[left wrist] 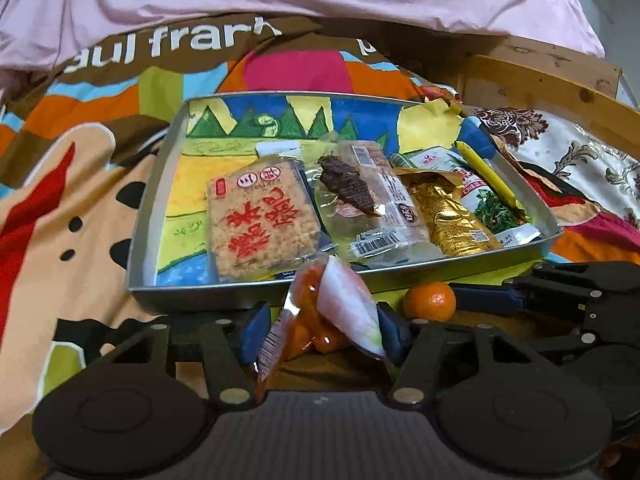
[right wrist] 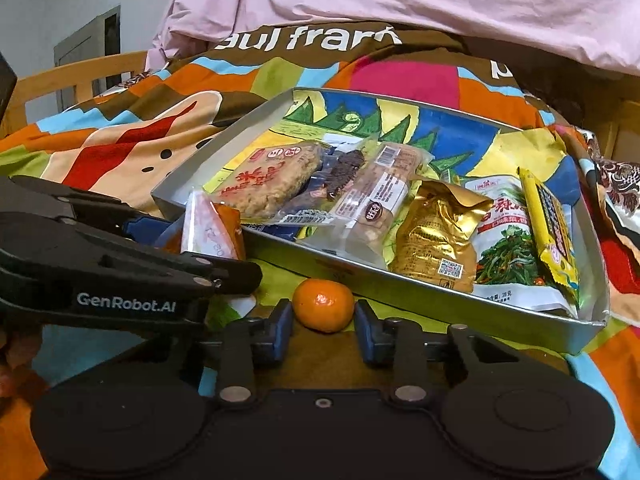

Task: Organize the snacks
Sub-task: 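Grasp the orange snack wrapper with the left tool while the right tool grasps the mandarin, then carry the wrapper and mandarin up over the tray with both tools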

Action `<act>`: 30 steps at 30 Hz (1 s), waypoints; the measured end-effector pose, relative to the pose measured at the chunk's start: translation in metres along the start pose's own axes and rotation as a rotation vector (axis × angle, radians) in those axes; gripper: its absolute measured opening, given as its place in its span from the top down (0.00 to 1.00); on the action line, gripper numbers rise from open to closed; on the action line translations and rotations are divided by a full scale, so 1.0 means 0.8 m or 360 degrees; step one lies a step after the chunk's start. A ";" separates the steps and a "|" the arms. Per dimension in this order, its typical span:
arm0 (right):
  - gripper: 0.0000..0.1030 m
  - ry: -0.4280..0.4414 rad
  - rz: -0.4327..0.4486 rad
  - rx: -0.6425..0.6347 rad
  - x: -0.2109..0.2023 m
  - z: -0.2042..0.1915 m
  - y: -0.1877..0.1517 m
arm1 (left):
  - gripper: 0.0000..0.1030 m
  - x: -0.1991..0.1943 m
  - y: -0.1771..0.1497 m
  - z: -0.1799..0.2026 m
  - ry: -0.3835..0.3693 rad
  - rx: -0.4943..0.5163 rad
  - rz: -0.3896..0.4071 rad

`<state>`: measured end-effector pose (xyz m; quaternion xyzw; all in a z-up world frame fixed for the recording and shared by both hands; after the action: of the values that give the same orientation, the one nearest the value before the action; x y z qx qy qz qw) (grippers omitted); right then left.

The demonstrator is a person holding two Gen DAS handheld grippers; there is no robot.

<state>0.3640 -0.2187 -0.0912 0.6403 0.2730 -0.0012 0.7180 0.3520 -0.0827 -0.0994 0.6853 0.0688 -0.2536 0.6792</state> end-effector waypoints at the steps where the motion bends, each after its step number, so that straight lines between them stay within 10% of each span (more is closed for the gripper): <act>1: 0.66 -0.0003 0.0003 0.0002 -0.001 0.000 0.001 | 0.42 -0.001 0.001 0.001 0.0006 0.0004 -0.0001; 19: 0.66 -0.0013 0.0021 0.0017 -0.010 0.001 0.007 | 0.43 -0.029 -0.006 -0.013 0.0041 -0.0062 0.0010; 30: 0.66 -0.0063 0.0264 0.0091 -0.036 0.029 0.047 | 0.43 -0.043 0.043 -0.018 0.0137 -0.0160 0.0168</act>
<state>0.3620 -0.2434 -0.0443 0.6809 0.2044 0.0378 0.7022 0.3407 -0.0623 -0.0542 0.6632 0.0744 -0.1840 0.7217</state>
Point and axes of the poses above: each gripper's, at about its wrist camera, not at the fingertips, and x roughly the way its jaws point, z to its right, y to its top, the point moved 3 cm from there along x, roughly the way its jaws point, and after that the axes turned 12 degrees about z, right-handed, at the moved point
